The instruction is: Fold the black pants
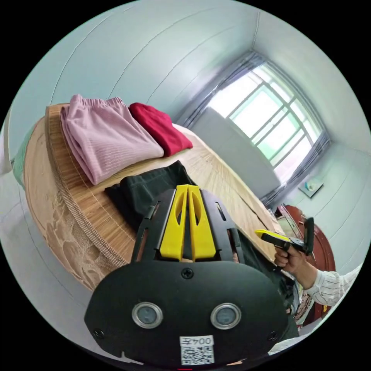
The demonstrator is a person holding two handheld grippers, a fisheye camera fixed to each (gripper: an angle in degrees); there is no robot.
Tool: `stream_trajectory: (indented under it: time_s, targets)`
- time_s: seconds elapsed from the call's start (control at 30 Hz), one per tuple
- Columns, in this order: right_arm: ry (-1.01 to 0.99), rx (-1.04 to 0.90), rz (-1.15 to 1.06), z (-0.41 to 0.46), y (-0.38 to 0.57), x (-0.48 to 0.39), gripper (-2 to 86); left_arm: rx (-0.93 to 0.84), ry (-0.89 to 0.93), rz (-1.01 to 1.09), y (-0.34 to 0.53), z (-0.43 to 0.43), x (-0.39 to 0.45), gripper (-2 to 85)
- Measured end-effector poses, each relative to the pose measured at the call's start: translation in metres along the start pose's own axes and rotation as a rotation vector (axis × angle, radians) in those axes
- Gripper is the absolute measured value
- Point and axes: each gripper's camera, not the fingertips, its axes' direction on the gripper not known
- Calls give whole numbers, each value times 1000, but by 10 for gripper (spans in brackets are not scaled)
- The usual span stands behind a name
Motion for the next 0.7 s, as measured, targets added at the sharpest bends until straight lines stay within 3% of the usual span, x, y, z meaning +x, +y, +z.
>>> stream_trajectory:
  time_s: [0.13, 0.23, 0.37, 0.53, 0.7]
  targets:
    - [-43, -11, -20, 17, 7, -2, 56, 25, -8, -212, 5, 12, -26, 2]
    - [-33, -29, -54, 35, -6, -2, 54, 25, -63, -254, 5, 20, -25, 3]
    - [38, -158, -102, 66, -15, 22, 45, -15, -123, -209, -3, 34, -12, 5]
    - [-7, -72, 73, 52, -9, 76, 49, -8, -92, -214, -5, 43, -11, 5]
    - [-62, 11, 65, 48, -3, 75, 48, -14, -103, -206, -10, 50, -4, 5]
